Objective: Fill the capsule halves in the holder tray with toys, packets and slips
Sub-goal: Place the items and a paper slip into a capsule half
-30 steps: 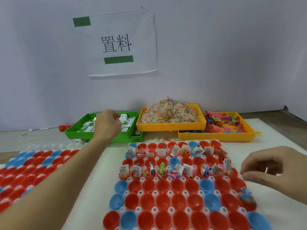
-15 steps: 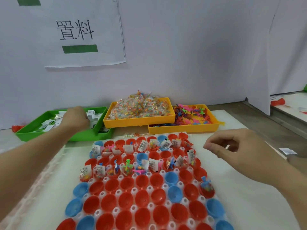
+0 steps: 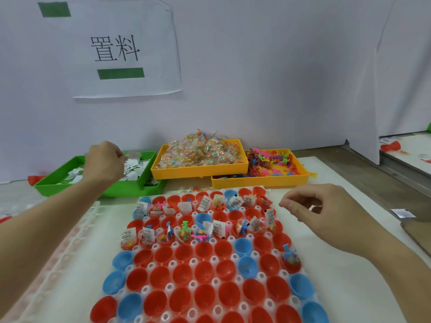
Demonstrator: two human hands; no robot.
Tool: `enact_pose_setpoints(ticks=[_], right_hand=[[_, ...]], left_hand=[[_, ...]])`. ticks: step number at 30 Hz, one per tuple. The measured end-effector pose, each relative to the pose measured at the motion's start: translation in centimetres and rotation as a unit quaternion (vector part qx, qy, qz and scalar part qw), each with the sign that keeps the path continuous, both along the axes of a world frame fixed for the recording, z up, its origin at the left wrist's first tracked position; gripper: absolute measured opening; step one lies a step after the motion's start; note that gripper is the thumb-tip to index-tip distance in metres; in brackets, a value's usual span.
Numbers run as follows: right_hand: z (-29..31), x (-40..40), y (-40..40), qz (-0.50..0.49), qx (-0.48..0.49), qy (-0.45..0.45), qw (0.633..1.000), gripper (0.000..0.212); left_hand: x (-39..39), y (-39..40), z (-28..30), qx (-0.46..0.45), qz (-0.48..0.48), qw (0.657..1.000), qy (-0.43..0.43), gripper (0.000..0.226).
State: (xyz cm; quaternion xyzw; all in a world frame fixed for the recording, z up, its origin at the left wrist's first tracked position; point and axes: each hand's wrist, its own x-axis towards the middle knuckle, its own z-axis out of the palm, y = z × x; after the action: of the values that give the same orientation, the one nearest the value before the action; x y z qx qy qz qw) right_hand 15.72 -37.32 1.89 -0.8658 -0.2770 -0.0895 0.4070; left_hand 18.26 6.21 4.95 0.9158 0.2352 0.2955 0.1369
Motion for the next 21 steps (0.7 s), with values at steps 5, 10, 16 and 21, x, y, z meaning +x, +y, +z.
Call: enact_pose_setpoints(ticks=[5,10,16,21], right_hand=[[0.1,-0.2,0.3,-0.005,-0.016,-0.005,1.0,0.017],[0.1,-0.2,0.3,-0.011,-0.014,0.0,1.0,0.015],[0.6,-0.7,0.8,-0.024,0.013,-0.006,1.0,0.012],[1.5,-2.3,2.7,0.02,0.092,0.012,0.996,0.023]], left_hand=[[-0.3,0.5,-0.8,-0.074,0.013,0.997,0.004,0.02],[-0.9,0.6,-0.6,-0.132,0.038,0.99,-0.015,0.026],[-3.0,-3.8,1.7,-0.224,-0.014,0.966,-0.126,0.023],[-8.1,-13.0,3.0,-0.227,-0.224,0.943,-0.093,0.033]])
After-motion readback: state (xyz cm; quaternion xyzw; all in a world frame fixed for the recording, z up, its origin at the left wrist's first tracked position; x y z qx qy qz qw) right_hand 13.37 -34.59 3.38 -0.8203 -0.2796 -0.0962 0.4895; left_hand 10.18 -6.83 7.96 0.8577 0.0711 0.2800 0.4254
